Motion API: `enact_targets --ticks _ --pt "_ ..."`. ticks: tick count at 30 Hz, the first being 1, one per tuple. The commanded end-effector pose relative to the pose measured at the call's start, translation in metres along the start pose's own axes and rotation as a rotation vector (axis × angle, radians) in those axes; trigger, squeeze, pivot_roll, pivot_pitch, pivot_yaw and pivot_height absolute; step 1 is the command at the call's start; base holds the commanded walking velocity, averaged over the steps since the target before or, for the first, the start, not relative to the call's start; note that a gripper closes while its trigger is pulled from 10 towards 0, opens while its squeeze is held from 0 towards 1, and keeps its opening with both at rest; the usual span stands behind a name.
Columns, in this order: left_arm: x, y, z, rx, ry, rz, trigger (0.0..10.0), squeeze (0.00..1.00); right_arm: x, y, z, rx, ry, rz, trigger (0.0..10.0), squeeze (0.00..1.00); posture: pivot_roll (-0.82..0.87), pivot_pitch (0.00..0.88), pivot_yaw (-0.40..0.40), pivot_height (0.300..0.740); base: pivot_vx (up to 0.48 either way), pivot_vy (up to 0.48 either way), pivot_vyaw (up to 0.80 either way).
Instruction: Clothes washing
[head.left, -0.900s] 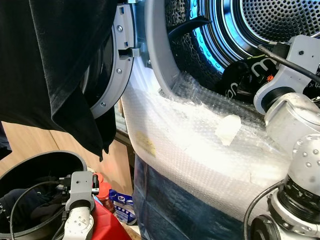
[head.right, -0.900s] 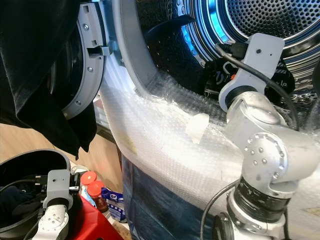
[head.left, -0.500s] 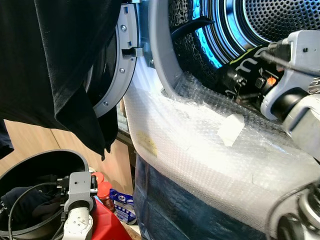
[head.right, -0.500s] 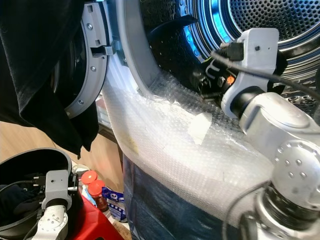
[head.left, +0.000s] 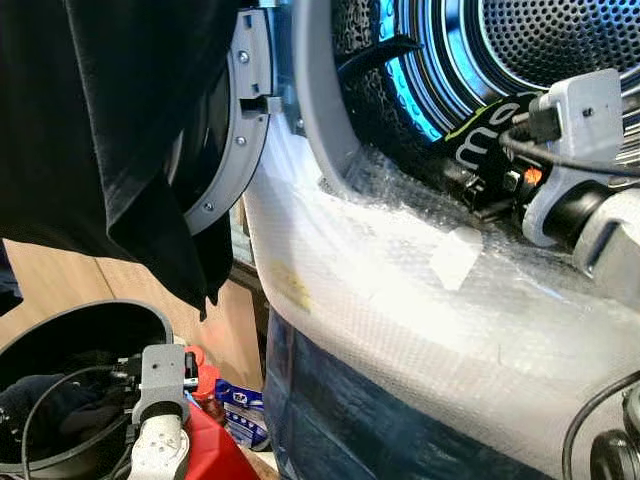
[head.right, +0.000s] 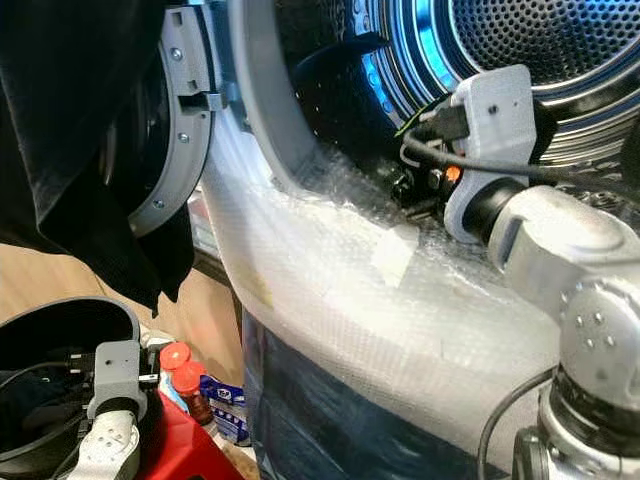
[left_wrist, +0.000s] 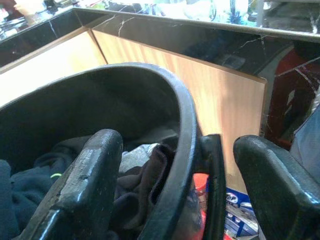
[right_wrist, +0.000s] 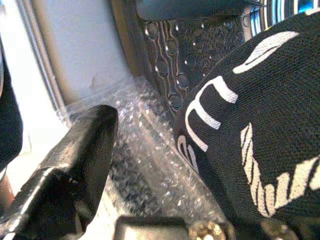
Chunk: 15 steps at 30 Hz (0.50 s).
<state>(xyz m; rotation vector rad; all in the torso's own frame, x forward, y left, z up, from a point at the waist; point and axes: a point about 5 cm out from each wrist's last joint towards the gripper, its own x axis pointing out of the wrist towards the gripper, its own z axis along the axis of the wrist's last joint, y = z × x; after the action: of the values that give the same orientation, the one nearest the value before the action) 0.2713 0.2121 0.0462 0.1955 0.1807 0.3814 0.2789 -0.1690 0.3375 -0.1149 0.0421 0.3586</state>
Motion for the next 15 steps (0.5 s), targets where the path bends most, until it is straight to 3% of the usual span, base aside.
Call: enact_targets --ticks 1,11,15 --pt "-0.001 0.004 -0.001 0.005 0.007 0.012 10.0 0.00 -0.007 -0.004 -0.001 -0.002 0.014 -0.017 10.0 0.00 -0.09 0.002 -0.040 0.740 0.000 0.000 0.00" --pt "-0.004 0.001 -0.005 0.008 0.019 -0.009 10.0 0.00 -0.024 -0.001 -0.007 -0.041 0.039 -0.030 10.0 0.00 -0.12 0.009 -0.023 0.740 0.000 0.000 0.00" --pt "-0.004 -0.002 -0.005 0.005 0.022 -0.019 10.0 0.00 -0.038 0.010 0.001 -0.077 -0.039 0.091 10.0 0.00 -0.13 0.005 -0.018 0.740 0.000 0.000 0.00"
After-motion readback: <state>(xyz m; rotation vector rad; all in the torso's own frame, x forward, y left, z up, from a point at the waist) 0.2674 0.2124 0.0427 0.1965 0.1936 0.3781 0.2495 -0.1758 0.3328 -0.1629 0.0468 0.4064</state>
